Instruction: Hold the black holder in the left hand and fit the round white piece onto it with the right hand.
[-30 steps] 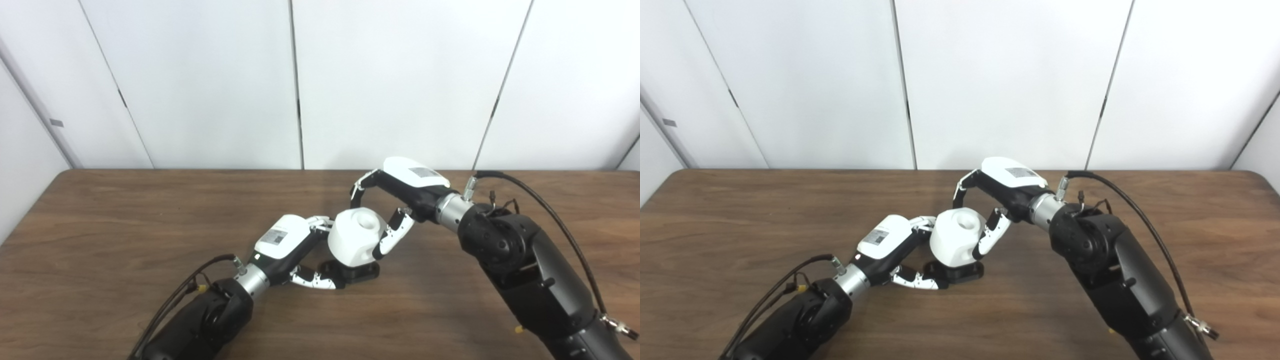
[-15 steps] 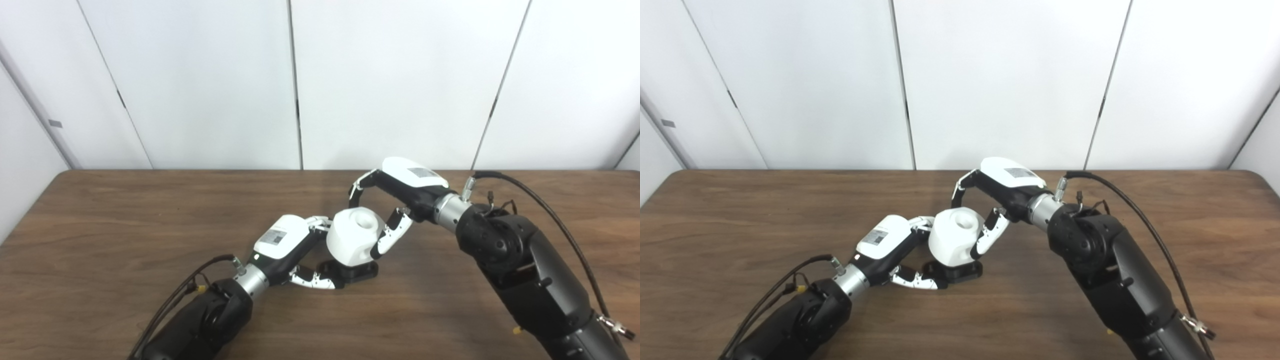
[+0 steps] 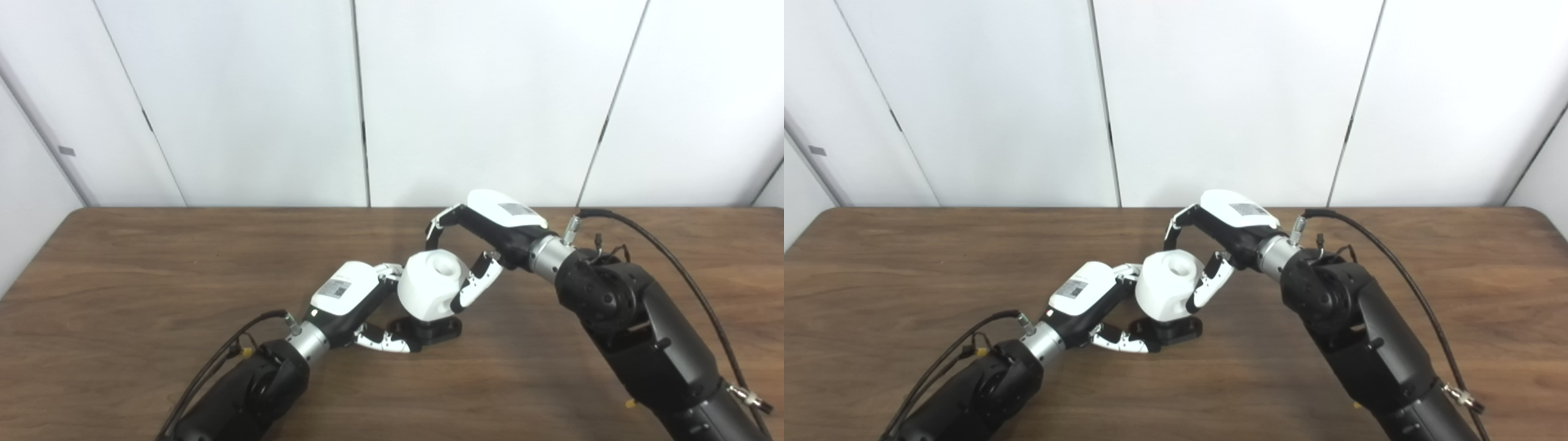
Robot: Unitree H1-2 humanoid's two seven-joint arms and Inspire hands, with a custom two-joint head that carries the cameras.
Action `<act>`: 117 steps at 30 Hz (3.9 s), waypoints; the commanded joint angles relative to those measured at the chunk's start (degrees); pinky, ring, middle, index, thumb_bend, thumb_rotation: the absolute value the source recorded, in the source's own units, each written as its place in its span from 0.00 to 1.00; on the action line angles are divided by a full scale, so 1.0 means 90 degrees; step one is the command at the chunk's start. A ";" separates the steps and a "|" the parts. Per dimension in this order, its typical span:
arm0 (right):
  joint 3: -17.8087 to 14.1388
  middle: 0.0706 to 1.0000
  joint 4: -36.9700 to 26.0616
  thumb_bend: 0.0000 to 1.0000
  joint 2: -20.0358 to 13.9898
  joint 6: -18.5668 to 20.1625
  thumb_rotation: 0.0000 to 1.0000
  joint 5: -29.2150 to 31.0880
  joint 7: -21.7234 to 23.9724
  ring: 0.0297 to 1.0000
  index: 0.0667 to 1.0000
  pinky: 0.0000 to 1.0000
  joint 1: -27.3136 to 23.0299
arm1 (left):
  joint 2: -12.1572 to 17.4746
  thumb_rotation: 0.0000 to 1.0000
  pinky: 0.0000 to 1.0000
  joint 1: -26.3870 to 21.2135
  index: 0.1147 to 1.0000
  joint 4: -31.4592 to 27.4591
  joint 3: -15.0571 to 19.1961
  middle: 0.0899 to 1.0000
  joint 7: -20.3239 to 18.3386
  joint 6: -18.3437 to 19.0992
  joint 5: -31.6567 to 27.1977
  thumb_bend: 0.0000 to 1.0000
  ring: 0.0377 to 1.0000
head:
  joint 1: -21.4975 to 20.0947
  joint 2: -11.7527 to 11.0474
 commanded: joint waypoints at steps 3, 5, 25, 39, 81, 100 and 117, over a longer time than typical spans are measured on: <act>0.0226 0.74 0.0066 0.52 0.0192 -0.0143 0.13 -0.0009 0.0039 0.84 0.44 0.85 -0.0135 | -0.0139 0.07 0.67 0.0215 0.42 0.0238 -0.0318 0.78 -0.0707 0.0098 0.0215 0.52 0.84 | 0.0016 0.0017; 0.0269 0.74 0.0060 0.52 0.0217 -0.0098 0.13 -0.0008 0.0087 0.85 0.45 0.87 -0.0135 | -0.0140 0.07 0.67 0.0211 0.42 0.0242 -0.0312 0.78 -0.0703 0.0086 0.0204 0.52 0.84 | 0.0019 0.0021; 0.0656 0.74 0.0247 0.52 0.0225 -0.0415 0.13 -0.0177 0.0037 0.83 0.45 0.84 -0.0058 | -0.0124 0.08 0.66 0.0164 0.42 0.0286 -0.0272 0.79 -0.0687 0.0032 0.0192 0.52 0.84 | 0.0027 0.0042; 0.0823 0.75 0.0208 0.52 0.0196 -0.0364 0.13 -0.0164 0.0214 0.85 0.45 0.90 -0.0056 | -0.0126 0.07 0.65 0.0174 0.42 0.0267 -0.0248 0.79 -0.0648 0.0028 0.0224 0.52 0.83 | 0.0029 0.0071; 0.1179 0.75 0.0067 0.52 0.0125 -0.0478 0.13 -0.0097 0.0316 0.86 0.45 0.88 -0.0033 | -0.0235 0.25 0.65 0.0174 0.56 0.0226 0.0063 0.78 -0.1303 0.0626 -0.0253 1.00 0.83 | 0.0077 0.0166; 0.1113 0.75 -0.0023 0.52 -0.0038 -0.0323 0.13 -0.0110 0.0447 0.86 0.45 0.88 -0.0140 | -0.0212 0.26 0.68 0.0224 0.60 0.0216 0.0123 0.81 -0.1208 0.0764 -0.0085 1.00 0.82 | 0.0052 0.0203; 0.1067 0.74 -0.0305 0.52 -0.0190 -0.0256 0.13 -0.0055 0.0743 0.85 0.44 0.89 -0.0266 | -0.0162 0.26 0.68 0.0248 0.59 0.0145 0.0144 0.81 -0.1230 0.0727 -0.0049 1.00 0.82 | 0.0033 0.0282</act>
